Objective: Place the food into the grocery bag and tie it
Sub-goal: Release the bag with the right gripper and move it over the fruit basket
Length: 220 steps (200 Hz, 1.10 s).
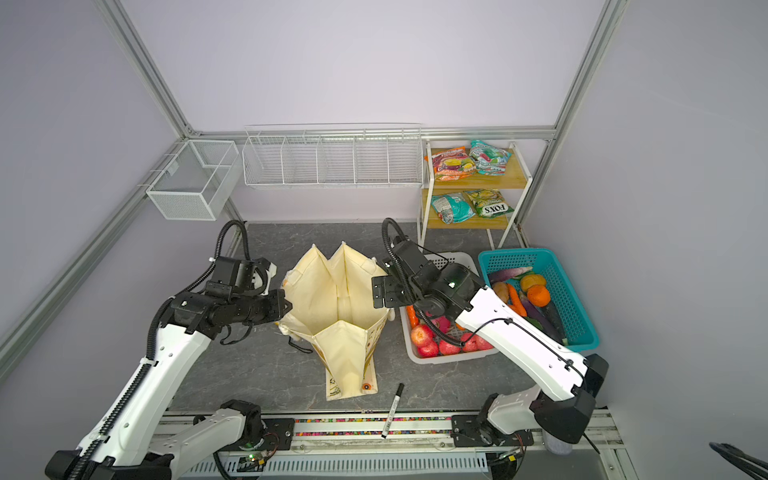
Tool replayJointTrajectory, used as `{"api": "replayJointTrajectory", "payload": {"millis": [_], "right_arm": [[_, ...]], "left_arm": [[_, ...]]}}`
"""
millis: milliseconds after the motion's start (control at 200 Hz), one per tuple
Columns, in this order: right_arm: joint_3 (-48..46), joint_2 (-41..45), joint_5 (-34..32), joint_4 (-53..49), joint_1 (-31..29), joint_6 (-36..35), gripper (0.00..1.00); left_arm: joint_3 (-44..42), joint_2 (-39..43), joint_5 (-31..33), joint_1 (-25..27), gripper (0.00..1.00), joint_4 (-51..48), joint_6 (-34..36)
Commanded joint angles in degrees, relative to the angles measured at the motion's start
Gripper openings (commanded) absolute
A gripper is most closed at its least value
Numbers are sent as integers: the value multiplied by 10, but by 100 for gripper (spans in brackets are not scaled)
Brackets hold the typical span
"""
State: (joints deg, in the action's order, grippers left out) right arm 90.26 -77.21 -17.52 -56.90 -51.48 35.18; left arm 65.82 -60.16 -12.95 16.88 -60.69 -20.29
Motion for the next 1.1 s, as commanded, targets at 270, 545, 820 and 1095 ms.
{"api": "replayJointTrajectory", "payload": {"millis": [270, 545, 820, 1095], "right_arm": [[-73, 155, -112, -109, -3, 72, 98], [-127, 162, -121, -120, 33, 77, 97], [-199, 166, -53, -78, 157, 56, 99], [-219, 119, -8, -48, 250, 62, 98]], "left_arm": [[8, 14, -5, 0, 0, 0, 21], [1, 11, -17, 0, 0, -3, 17], [12, 0, -7, 0, 0, -20, 12], [16, -27, -2, 1, 0, -10, 23]]}}
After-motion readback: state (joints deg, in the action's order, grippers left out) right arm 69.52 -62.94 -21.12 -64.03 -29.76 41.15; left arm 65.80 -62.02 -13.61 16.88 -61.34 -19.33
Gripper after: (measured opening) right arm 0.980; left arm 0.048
